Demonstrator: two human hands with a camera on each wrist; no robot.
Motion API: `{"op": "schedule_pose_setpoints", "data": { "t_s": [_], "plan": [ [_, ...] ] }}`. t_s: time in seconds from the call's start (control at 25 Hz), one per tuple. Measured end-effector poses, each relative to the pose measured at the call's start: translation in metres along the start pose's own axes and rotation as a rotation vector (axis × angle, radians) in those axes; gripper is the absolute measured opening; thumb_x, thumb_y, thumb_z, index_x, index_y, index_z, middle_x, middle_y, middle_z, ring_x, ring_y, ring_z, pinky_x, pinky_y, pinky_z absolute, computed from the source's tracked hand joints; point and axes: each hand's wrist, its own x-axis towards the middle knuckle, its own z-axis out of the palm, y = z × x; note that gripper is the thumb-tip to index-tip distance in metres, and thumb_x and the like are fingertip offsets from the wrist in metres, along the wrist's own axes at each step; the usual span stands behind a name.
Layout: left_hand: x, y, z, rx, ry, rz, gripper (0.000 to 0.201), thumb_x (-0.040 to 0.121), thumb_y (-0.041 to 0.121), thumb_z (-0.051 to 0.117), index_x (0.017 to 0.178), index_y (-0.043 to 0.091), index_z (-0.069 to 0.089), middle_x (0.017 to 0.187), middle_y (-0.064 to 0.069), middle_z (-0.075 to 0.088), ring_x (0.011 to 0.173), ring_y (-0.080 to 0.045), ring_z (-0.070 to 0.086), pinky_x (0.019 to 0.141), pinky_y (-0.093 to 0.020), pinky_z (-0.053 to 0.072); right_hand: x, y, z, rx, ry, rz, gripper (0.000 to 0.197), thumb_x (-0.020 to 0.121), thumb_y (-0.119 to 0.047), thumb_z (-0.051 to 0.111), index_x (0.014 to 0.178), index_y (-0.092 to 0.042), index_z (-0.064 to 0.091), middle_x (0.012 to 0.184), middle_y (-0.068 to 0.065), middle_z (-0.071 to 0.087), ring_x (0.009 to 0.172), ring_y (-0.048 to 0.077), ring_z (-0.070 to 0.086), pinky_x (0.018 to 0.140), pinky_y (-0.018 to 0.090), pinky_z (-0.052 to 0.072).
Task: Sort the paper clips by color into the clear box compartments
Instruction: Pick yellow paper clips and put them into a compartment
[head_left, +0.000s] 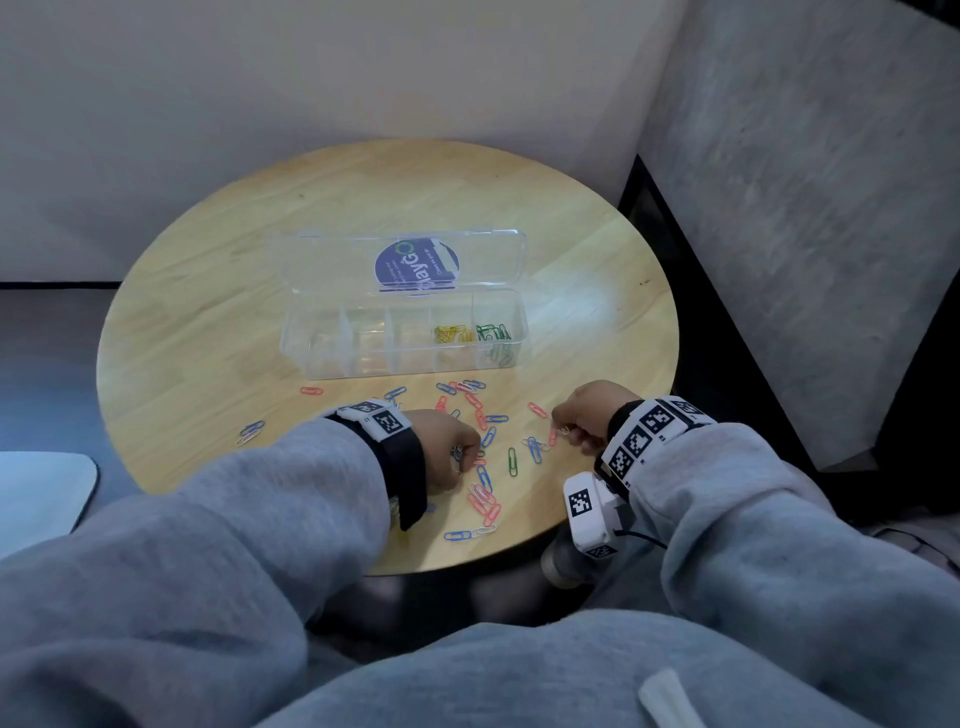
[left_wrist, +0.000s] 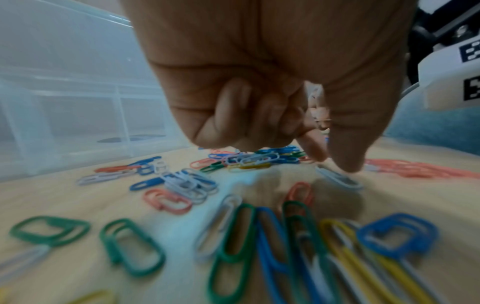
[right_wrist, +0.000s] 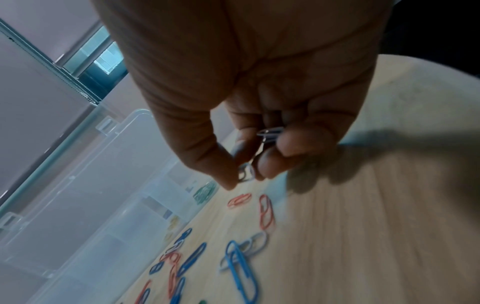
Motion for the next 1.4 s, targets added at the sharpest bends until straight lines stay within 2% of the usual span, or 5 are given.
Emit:
{"op": "schedule_pose_setpoints", "data": {
  "t_s": [0.36,0.72,0.96,1.16,1.4],
  "plan": [
    [0.004,-0.004,-0.004,0.118,-0.072,0.044,0.011,0.079,0.018,0.062,0.083,0.026,0.055,0.077,0.006,0.051,0.079,-0.017,0.049,0.053,-0.020,0.032,0.015,0.000,0.015,0.241,-0.125,0.113,0.034,0.094,-0.001,0.024,0.063,-0.009,0.036,0.060,0.006,0.031,0.035,0.013,0.030,0.031,0.011,0.020],
    [0.002,-0.017,-0.007,-0.399,-0.042,-0.066,0.014,0.074,0.013,0.060,0.063,0.022,0.057,0.065,0.004,0.061,0.062,-0.013,0.053,0.064,-0.024,0.047,0.001,0.001,0.018,-0.246,-0.008,-0.151,0.006,0.082,-0.008,0.057,0.078,-0.012,0.057,0.075,0.009,0.057,0.060,0.021,0.049,0.052,0.023,0.036],
    [0.000,-0.025,-0.020,-0.833,0.010,-0.026,0.032,0.077,-0.008,0.060,0.058,0.017,0.051,0.056,-0.002,0.048,0.047,-0.011,0.036,0.045,-0.018,0.027,0.006,-0.004,0.028,-0.454,0.064,-0.185,0.026,0.083,-0.023,0.065,0.069,-0.027,0.044,0.089,-0.002,0.050,0.087,0.017,0.049,0.074,0.022,0.039],
    [-0.005,-0.013,-0.022,-0.935,-0.039,-0.180,0.035,0.091,-0.005,0.033,0.072,0.011,0.058,0.049,-0.001,0.043,0.031,-0.004,0.039,0.031,-0.011,0.026,0.016,-0.006,0.024,-0.362,0.064,-0.150,0.032,0.073,-0.026,0.074,0.064,-0.028,0.044,0.089,0.005,0.054,0.084,0.020,0.049,0.071,0.023,0.039],
    [0.000,-0.013,-0.019,-0.842,-0.046,-0.252,0.017,0.083,0.008,0.045,0.067,0.011,0.050,0.063,-0.005,0.047,0.041,-0.011,0.043,0.040,-0.014,0.029,0.013,0.000,0.015,-0.074,0.010,-0.205,0.024,0.080,-0.004,0.062,0.063,-0.015,0.050,0.056,0.006,0.055,0.040,0.016,0.048,0.045,0.017,0.037]
  ]
}}
